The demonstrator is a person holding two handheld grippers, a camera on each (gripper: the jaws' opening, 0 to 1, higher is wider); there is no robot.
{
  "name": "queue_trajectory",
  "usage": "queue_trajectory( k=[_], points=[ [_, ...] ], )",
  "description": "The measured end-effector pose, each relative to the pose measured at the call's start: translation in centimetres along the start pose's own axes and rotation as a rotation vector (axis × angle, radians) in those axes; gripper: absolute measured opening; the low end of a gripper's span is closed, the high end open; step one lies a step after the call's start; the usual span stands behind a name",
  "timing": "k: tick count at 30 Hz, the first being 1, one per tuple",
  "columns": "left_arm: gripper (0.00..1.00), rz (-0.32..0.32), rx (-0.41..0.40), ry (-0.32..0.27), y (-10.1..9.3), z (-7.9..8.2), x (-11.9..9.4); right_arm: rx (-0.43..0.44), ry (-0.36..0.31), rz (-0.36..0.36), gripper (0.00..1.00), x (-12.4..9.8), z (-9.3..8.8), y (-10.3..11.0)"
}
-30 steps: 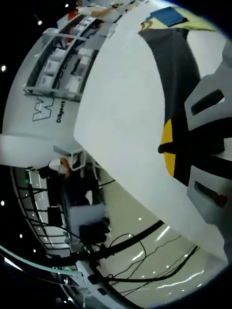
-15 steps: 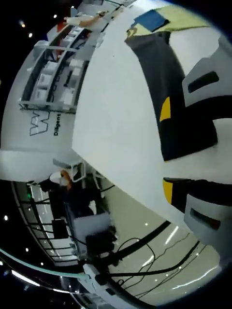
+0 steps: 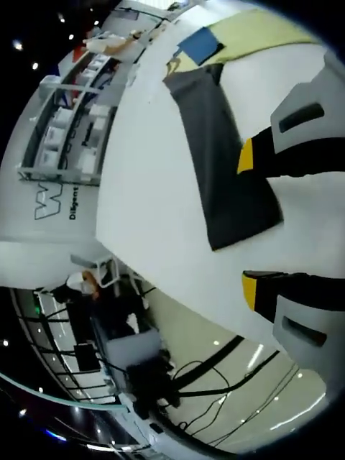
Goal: Fold the garment on the visible template until the final outline fits inside the template.
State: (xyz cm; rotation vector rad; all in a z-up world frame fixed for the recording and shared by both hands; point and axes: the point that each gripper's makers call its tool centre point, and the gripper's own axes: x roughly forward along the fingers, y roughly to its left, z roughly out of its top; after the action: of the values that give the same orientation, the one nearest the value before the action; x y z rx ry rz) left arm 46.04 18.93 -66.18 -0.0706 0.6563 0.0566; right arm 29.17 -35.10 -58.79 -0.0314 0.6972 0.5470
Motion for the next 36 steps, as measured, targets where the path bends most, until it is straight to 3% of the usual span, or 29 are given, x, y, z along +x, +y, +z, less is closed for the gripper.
queue_trajectory(
  k=[8,18,25,29,36],
  points=[
    [0.41,-0.002,-0.027,0.038,-0.1,-1.3,-0.1,-0.012,0.007,0.0,0.99,0.0,0.0,0.2],
    [0.21,-0.009,0.036,0.047,-0.9,-1.9,-0.8,-0.029,0.011,-0.01,0.97,0.0,0.0,0.0],
    [0.11,0.002,0.059,0.04,-2.0,-1.8,-1.6,-0.041,0.011,-0.013,0.95,0.0,0.1,0.2],
    [0.03,0.022,0.087,0.032,-1.7,-1.3,-1.5,-0.05,0.018,-0.015,0.94,-0.1,0.0,0.2],
    [0.01,0.012,0.129,0.037,-1.1,-0.8,-1.1,-0.043,0.012,-0.018,0.96,-0.3,0.2,0.1]
  ],
)
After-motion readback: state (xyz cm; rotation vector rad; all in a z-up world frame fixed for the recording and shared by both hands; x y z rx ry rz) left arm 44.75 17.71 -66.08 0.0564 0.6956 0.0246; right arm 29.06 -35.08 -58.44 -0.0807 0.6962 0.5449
